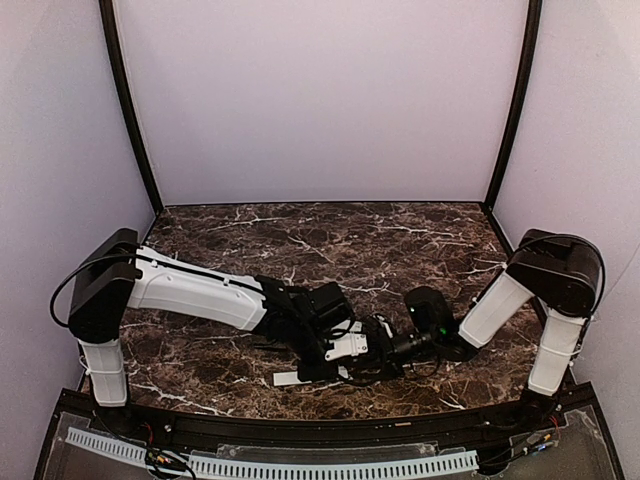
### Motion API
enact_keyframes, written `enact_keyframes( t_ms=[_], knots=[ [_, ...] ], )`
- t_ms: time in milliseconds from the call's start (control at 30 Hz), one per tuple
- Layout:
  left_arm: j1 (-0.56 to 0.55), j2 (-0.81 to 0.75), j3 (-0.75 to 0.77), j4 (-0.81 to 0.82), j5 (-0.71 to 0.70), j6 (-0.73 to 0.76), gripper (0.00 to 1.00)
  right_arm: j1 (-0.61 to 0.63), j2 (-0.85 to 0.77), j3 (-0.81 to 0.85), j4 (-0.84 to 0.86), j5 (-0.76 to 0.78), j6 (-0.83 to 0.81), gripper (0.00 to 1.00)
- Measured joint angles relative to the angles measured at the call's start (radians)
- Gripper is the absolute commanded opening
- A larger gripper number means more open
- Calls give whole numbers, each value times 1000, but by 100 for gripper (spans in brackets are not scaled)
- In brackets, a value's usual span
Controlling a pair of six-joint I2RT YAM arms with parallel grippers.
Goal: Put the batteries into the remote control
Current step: Pick up the battery cover at the center of the board.
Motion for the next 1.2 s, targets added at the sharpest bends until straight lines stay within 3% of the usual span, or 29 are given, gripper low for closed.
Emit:
enact_keyframes(
  t_ms=[67,267,433,867,1200],
  knots=[
    [0,-1,-8,10,4,-2,27,2,7,0,4,-1,1,45],
    [0,-4,-29,24,6,-1,48,2,21,0,26,-5,15,43],
    [0,-14,-39,24,-7,-2,51,2,22,0,25,-3,18,41],
    [0,14,-15,0,-3,-2,44,2,32,-3,53,-2,27,39],
    [3,50,46,-63,14,-3,30,2,40,-25,90,-6,41,38]
  ],
)
